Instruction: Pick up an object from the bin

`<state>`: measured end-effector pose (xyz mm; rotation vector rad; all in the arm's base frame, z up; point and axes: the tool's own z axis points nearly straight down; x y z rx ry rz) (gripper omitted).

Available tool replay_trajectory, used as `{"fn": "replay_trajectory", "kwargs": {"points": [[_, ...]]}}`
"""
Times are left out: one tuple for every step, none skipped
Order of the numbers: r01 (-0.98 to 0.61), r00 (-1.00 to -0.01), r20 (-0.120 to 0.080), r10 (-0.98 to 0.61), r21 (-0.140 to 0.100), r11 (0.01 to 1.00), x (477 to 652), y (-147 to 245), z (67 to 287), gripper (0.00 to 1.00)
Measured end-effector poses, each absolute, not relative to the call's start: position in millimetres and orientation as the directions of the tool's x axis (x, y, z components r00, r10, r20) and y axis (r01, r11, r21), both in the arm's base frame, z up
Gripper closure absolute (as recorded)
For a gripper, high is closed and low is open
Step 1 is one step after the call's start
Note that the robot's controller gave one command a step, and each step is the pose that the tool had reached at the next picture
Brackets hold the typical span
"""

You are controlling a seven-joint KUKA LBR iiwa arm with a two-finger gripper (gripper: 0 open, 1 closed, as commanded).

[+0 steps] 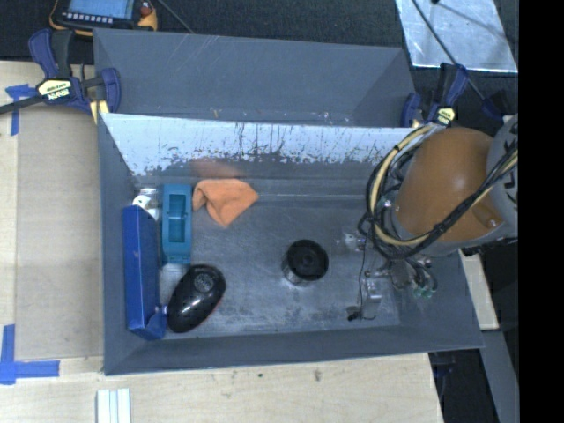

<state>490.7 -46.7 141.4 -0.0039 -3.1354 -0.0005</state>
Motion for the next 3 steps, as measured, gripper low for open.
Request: {"fn": "replay_trajectory", "kwargs": {"points": [[0.001,-1.000,-0.002,0.001,0.000,1.000,492.5,-46.6,145.8,0.00],[-0.011,-1.000,0.001,-0.011,0.001,1.000,529.3,-63.8,163.0,0.00],[0.061,-0.998,-0.002,0.061,0.000,0.998,544.5,-75.6,206.7,0.00]]}}
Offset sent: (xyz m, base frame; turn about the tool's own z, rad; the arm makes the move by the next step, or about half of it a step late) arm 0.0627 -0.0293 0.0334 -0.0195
